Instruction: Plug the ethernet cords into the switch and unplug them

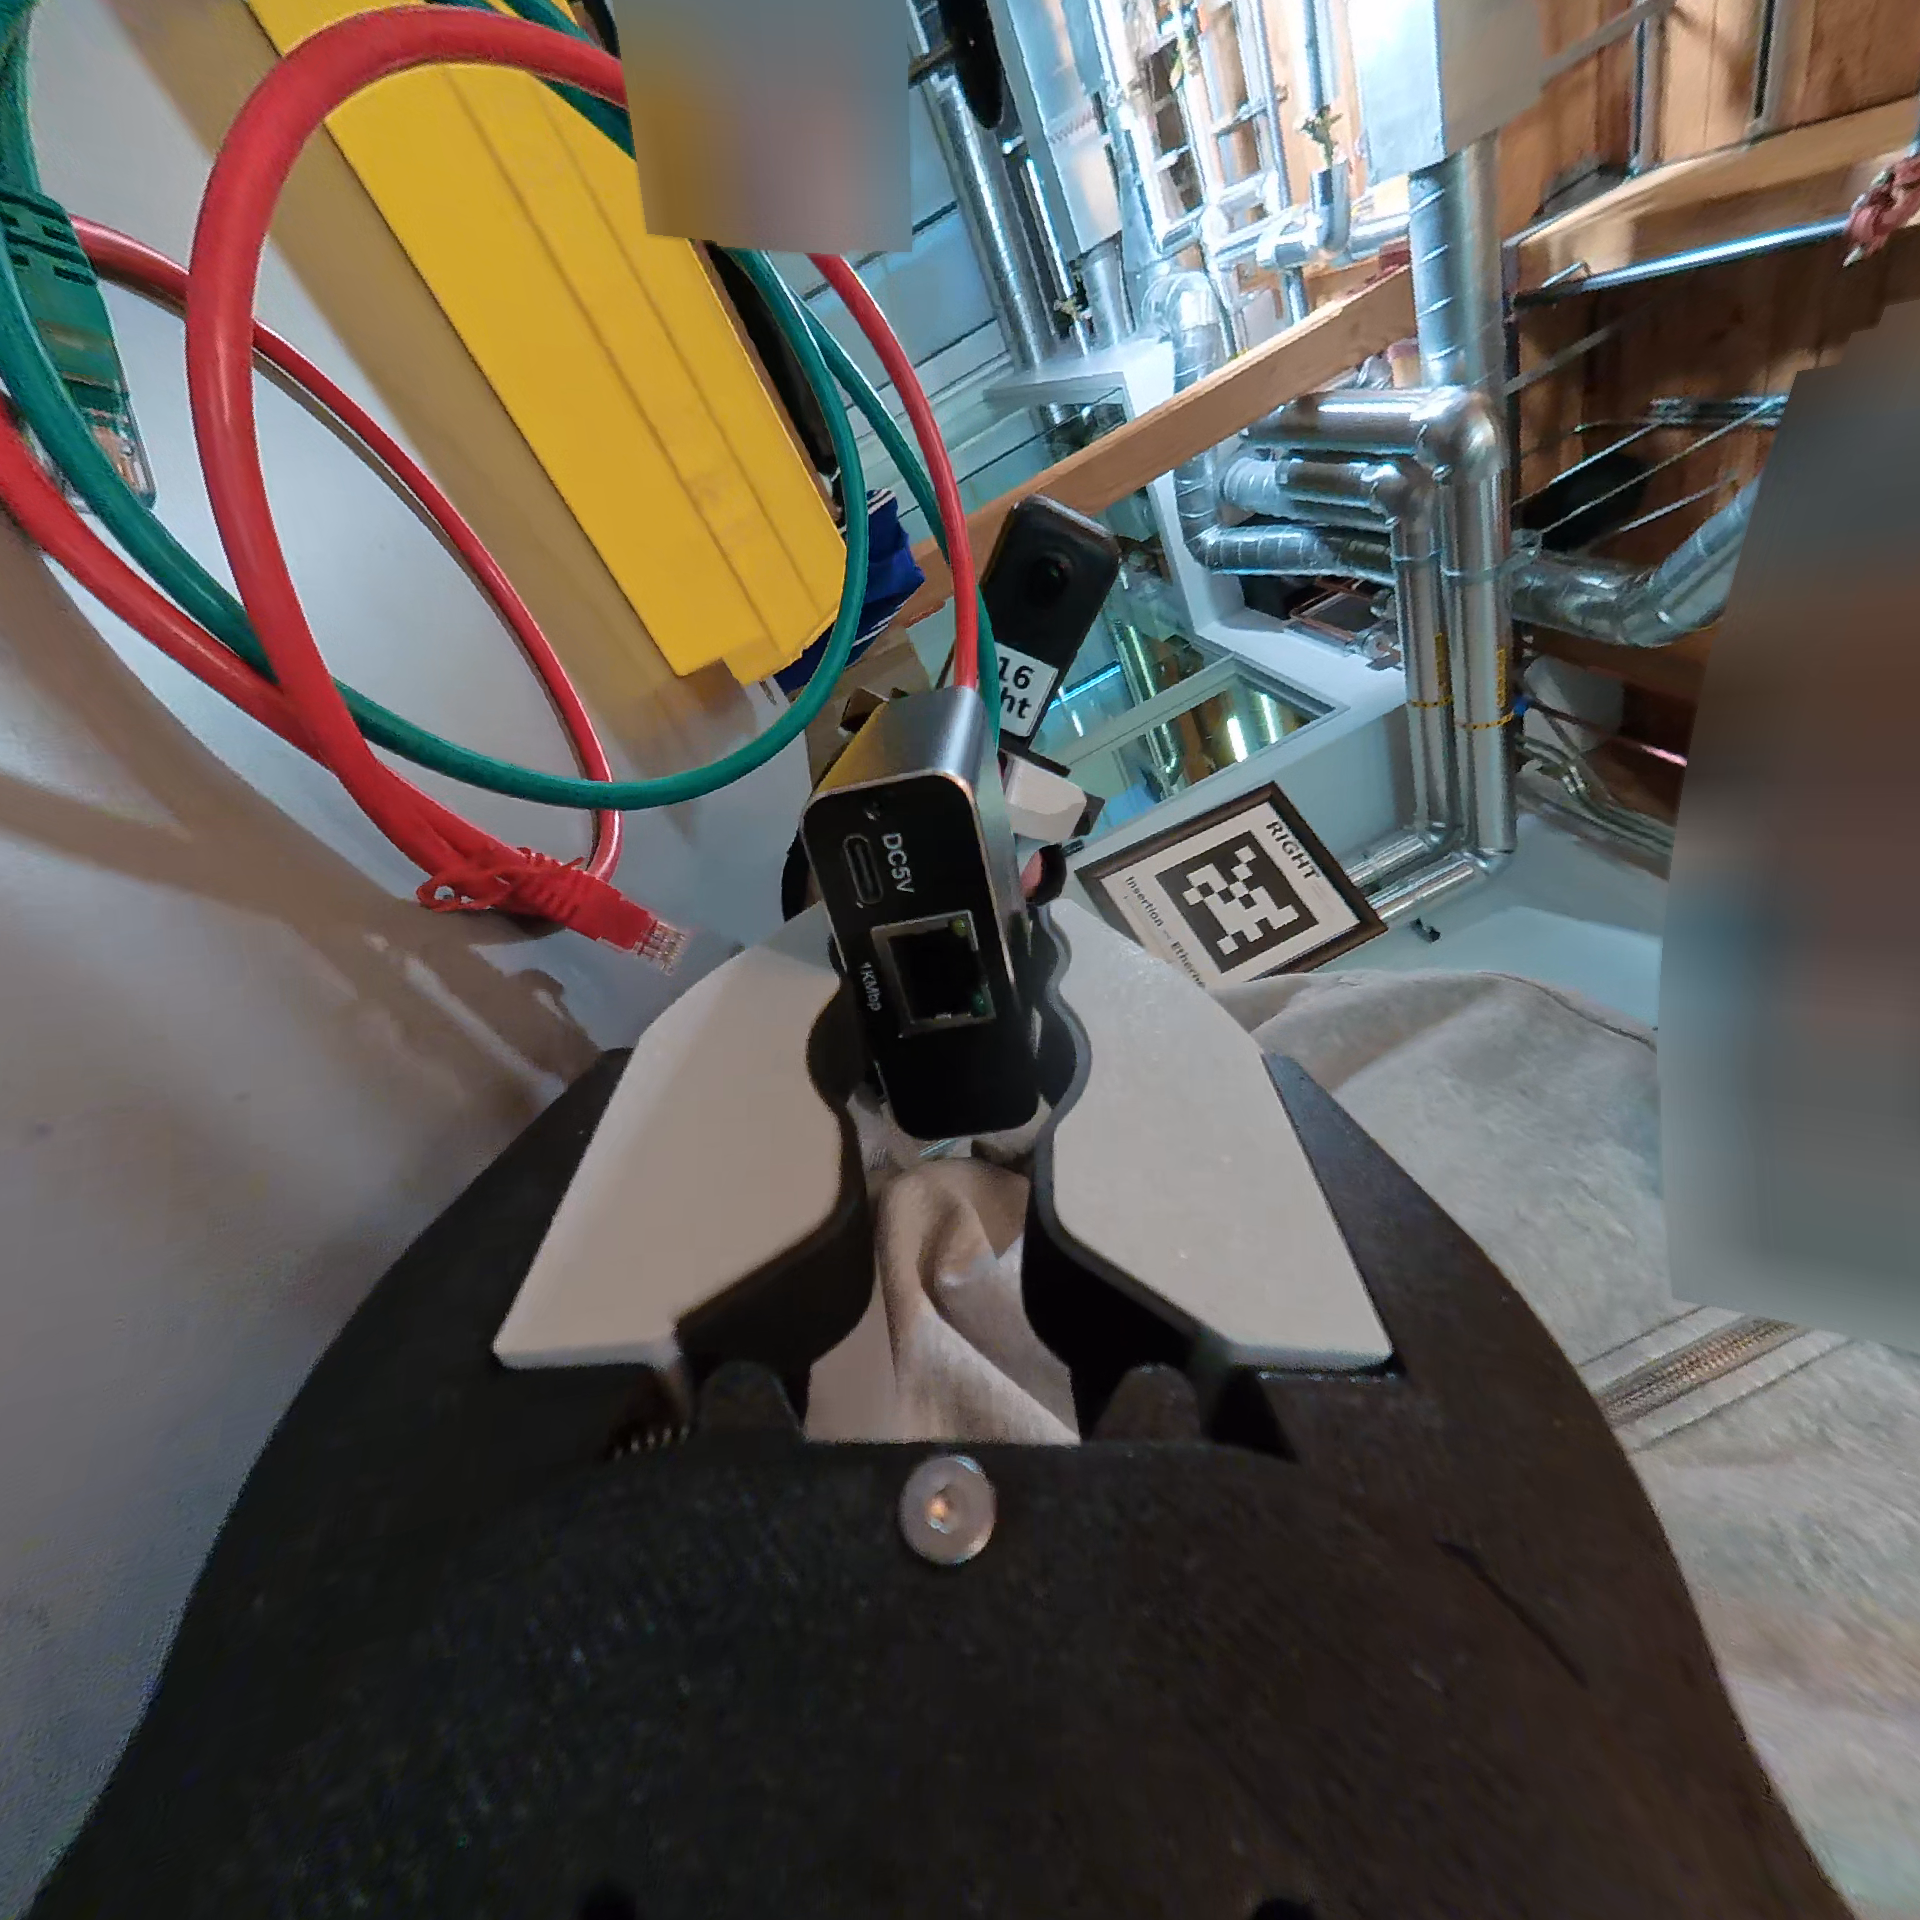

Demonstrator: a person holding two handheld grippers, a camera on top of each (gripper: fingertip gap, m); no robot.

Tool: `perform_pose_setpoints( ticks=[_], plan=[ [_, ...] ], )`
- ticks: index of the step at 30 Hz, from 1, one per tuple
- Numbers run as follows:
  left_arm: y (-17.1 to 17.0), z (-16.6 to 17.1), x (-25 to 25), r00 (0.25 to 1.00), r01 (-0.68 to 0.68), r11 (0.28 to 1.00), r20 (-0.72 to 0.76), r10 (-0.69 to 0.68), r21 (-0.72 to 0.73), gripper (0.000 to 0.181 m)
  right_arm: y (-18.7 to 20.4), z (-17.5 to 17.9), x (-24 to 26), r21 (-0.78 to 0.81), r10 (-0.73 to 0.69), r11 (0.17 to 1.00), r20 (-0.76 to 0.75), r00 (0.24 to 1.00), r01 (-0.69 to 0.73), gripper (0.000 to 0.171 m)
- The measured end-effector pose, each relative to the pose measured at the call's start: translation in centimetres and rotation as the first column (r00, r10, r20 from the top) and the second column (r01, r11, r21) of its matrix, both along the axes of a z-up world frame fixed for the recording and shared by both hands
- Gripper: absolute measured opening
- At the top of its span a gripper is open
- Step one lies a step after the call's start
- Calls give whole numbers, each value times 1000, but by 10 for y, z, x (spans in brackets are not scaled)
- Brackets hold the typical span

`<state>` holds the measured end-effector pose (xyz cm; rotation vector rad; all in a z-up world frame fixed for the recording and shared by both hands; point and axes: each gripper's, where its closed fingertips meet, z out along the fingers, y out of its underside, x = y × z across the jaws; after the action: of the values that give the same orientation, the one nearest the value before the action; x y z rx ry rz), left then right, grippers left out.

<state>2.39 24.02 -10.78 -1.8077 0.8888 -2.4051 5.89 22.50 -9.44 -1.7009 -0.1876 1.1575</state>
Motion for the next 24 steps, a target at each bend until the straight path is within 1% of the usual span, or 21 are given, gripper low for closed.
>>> perform_pose_setpoints(
  ticks=[6, 10, 18, 24],
  plan=[
    [2, 1, 2, 999, -39, 996, 9, 38, 77, 26, 4, -3, 2, -18, -14, 1000, 17, 1000, 15, 7],
    [5, 3, 2, 998, -61, 995, 22, 60, 79, 25, 6, -5, 5, -38, -27, 999, 11, 1000, 27, 16],
    [7, 3, 3, 996, -85, 991, 30, 82, 100, 25, 8, -7, 10, -104, -16, 995, -94, 995, 6, 15],
    [8, 4, 3, 995, -99, 990, 39, 95, 101, 25, 6, -13, 4, -123, 11, 992, -70, 997, -19, 11]
  ],
)
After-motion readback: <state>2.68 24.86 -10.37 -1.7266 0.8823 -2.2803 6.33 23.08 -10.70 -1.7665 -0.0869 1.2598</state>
